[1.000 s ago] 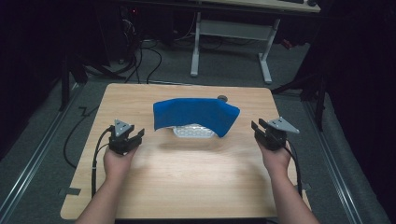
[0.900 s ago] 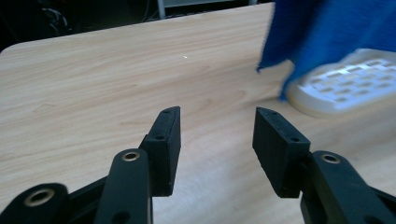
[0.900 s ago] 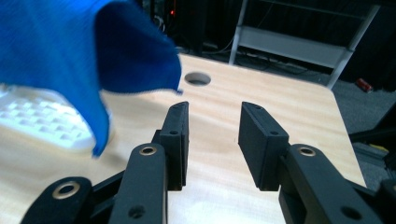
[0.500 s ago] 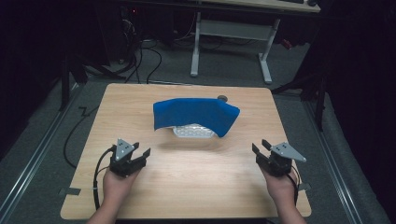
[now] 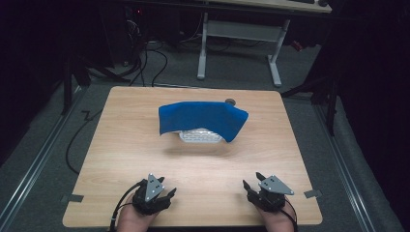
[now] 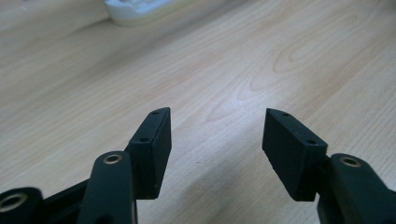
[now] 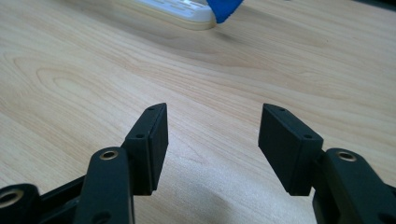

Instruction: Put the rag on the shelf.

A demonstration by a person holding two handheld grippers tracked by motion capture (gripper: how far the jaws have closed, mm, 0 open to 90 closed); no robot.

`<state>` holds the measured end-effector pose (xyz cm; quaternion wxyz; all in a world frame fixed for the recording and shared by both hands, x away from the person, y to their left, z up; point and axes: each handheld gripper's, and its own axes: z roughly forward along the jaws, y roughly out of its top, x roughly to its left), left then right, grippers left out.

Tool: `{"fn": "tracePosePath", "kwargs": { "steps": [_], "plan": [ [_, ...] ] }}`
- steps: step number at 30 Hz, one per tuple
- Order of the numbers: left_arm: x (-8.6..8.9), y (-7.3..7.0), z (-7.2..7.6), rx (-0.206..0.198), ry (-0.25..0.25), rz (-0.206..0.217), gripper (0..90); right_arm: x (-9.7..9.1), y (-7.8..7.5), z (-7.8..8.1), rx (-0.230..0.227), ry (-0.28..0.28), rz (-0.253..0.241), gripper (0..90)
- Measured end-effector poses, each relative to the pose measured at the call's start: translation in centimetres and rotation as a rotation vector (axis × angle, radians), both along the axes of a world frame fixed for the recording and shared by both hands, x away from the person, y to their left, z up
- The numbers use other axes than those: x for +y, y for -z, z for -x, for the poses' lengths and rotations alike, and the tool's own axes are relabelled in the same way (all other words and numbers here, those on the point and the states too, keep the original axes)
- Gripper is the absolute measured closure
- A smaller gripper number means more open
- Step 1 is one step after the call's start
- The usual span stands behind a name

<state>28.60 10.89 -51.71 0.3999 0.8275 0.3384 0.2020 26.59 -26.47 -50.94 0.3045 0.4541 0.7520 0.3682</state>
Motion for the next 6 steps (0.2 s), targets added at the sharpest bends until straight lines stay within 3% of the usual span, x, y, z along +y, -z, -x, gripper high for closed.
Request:
{"fn": "tracePosePath", "kwargs": {
  "steps": [1, 6],
  "plan": [
    [-0.1, -0.03, -0.19, 0.008, 0.001, 0.018, 43.1, -0.03, 0.04, -0.09, 0.003, -0.002, -0.01, 43.3],
    [0.11, 0.06, -0.32, 0.006, -0.008, 0.018, 43.0, -0.13, 0.11, -0.1, 0.004, 0.001, -0.013, 43.2]
  ]
}}
